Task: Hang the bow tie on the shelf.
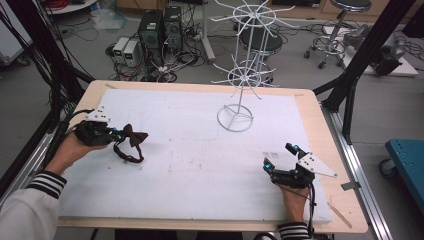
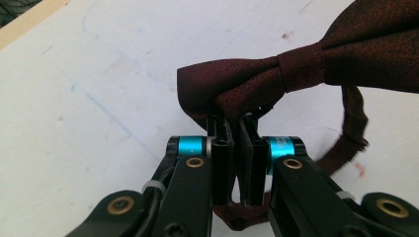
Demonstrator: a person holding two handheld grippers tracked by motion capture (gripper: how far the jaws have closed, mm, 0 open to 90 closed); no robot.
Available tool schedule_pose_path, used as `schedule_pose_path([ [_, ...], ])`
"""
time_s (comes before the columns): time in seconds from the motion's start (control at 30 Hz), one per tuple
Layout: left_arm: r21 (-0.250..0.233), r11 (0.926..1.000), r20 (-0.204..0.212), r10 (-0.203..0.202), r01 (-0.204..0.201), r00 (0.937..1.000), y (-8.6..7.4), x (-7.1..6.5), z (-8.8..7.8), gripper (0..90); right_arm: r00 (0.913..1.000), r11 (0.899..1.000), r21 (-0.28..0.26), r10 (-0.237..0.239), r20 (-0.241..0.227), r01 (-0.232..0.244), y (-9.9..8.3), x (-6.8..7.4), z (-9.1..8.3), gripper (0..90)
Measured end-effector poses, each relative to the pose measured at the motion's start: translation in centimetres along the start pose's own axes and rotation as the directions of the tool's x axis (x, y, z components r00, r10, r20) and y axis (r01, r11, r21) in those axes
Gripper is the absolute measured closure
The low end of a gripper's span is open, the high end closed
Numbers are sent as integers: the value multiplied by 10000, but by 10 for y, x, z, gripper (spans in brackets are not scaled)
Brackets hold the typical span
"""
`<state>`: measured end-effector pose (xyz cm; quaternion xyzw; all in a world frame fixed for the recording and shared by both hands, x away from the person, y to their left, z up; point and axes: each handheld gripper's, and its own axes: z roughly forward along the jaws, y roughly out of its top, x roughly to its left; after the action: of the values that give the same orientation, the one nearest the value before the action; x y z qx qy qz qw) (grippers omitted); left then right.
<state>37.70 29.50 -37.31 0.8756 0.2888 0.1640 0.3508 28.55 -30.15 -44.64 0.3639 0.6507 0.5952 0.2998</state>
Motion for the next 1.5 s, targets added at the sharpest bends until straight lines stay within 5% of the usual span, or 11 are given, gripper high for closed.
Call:
schedule_pose_path([
  [0.27, -430, 9990, 177, -109, 116, 9998, 9, -9, 3, 851, 9995, 9999, -131, 50, -318, -55, 8, 0, 1, 9],
  [0.43, -667, 9977, 174, -133, 144, 9998, 16, -15, 4, 851, 9953, 9999, -45, 132, -963, -137, 25, 5, 8, 9],
  [0.77, -1587, 9862, 682, -361, 466, 9970, 28, -27, 7, 851, 9825, 9999, 143, -63, -1860, 91, 54, 15, 20, 9],
  [0.93, -1861, 9814, 736, -334, 467, 9967, 36, -37, 11, 851, 9664, 9991, 372, -90, -2568, 192, 74, 23, 30, 9],
  [1.5, -2512, 9660, 1064, -350, 609, 9937, 62, -67, 27, 850, 9217, 9960, 641, -330, -3864, 625, 103, 56, 59, 9],
])
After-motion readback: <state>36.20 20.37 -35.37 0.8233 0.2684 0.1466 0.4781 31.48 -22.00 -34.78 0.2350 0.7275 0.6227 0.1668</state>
